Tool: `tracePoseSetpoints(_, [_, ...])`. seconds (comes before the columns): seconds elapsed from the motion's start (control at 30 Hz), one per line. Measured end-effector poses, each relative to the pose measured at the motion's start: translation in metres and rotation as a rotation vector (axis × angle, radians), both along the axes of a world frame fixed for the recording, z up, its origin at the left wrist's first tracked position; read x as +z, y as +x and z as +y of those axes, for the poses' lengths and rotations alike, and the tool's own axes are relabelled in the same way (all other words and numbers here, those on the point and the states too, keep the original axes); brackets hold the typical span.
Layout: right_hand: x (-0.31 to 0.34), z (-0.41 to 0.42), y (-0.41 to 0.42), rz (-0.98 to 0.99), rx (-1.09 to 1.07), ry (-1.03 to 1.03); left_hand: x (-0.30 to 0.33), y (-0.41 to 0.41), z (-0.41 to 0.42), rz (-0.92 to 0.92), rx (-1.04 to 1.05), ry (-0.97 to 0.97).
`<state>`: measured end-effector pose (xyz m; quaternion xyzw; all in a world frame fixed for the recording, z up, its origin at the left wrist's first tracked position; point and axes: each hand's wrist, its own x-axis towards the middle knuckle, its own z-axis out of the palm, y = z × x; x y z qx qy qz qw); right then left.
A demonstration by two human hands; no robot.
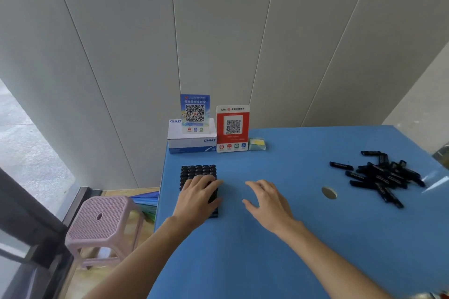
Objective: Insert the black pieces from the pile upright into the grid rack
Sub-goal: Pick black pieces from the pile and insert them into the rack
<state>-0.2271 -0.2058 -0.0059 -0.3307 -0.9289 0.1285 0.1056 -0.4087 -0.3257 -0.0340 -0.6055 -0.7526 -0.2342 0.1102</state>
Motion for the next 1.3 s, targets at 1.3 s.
tracePoseSetpoints(1.3, [-0.04, 0.262, 0.428, -0.095, -0.349, -0.123, -0.06, 0.394, 0.302, -0.104, -0.17, -0.153])
